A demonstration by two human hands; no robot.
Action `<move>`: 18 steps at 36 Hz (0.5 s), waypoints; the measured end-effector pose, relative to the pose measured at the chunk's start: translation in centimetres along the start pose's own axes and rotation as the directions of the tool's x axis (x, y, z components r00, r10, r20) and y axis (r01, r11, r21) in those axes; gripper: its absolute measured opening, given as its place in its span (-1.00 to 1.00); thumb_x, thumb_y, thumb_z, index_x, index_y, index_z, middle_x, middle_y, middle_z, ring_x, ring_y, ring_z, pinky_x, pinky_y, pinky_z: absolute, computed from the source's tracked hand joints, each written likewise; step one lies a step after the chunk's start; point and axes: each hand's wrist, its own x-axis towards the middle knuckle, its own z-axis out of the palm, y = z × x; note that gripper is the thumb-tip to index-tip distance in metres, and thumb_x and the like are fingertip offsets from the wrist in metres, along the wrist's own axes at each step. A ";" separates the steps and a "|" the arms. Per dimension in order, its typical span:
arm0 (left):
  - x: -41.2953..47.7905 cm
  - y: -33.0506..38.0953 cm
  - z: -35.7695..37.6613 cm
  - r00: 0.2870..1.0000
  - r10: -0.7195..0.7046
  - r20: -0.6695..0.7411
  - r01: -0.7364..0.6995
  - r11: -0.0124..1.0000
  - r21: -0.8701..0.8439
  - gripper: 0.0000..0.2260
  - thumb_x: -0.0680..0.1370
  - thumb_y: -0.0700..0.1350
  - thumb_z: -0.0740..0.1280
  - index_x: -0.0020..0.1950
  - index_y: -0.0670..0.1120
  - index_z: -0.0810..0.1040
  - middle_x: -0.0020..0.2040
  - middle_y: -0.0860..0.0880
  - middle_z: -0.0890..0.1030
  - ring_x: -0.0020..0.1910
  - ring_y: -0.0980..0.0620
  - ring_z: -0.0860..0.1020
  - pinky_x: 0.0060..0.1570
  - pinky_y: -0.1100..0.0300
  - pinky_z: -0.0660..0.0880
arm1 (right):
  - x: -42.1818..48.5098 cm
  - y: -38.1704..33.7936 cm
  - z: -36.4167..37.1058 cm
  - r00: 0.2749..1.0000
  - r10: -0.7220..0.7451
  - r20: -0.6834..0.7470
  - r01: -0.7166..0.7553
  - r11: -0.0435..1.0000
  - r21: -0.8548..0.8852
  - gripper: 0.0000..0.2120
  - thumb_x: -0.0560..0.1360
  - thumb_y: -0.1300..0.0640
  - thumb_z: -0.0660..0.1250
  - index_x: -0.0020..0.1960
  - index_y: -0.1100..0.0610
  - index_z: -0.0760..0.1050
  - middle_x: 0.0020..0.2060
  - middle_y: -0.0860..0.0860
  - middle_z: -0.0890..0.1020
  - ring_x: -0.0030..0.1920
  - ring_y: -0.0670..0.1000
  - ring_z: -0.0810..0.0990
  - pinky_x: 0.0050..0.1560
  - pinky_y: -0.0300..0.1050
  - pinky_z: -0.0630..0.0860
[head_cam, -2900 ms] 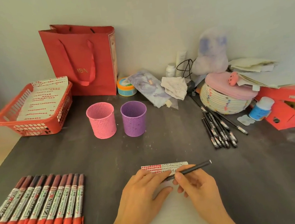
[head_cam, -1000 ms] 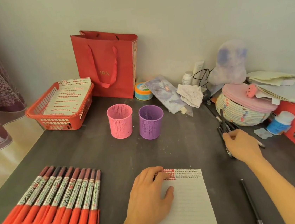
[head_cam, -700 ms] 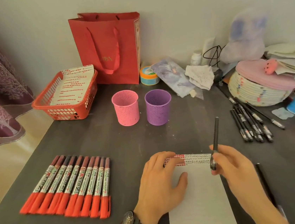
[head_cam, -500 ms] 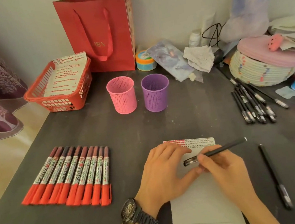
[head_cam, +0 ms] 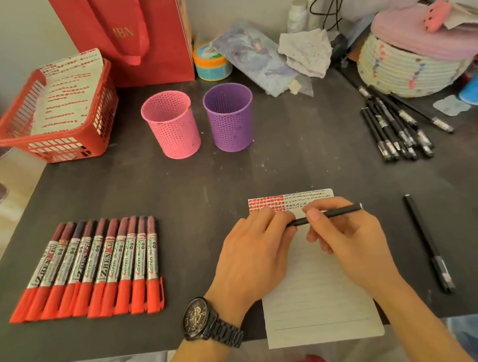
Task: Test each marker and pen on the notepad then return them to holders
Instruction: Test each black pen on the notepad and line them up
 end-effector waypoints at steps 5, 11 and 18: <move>-0.2 0.1 0.0 0.999 -0.035 -0.040 0.035 0.999 0.011 -0.71 0.64 0.13 0.13 -0.15 -0.01 0.46 -0.39 0.11 0.44 -0.46 0.09 0.38 -0.45 0.19 0.23 | 0.0 0.0 -0.1 1.000 0.002 0.008 -0.002 0.999 0.045 -0.87 0.55 -0.03 0.35 -0.07 -0.05 0.66 -0.31 0.00 0.71 -0.38 -0.13 0.61 -0.36 -0.35 0.49; 0.0 -0.1 -0.2 0.997 -0.049 -0.062 0.051 0.998 0.043 -0.54 0.60 0.35 0.04 -0.33 0.05 0.26 -0.53 0.13 0.27 -0.58 0.11 0.28 -0.56 0.29 0.15 | 0.0 0.3 -0.6 1.000 0.012 -0.002 -0.011 0.994 0.109 -0.86 0.58 0.04 0.35 -0.10 0.05 0.64 -0.37 0.08 0.66 -0.37 -0.06 0.61 -0.35 -0.27 0.53; 0.4 -0.4 0.3 0.955 -0.209 -0.208 0.220 0.975 0.031 -0.65 0.53 0.36 0.20 -0.21 0.13 0.26 -0.36 0.21 0.32 -0.37 0.19 0.34 -0.44 0.37 0.27 | 0.7 0.1 -1.4 0.956 0.204 -0.211 -0.080 0.872 0.483 -0.75 0.55 0.06 0.29 -0.29 0.07 0.55 -0.51 0.08 0.49 -0.54 0.03 0.44 -0.51 -0.21 0.39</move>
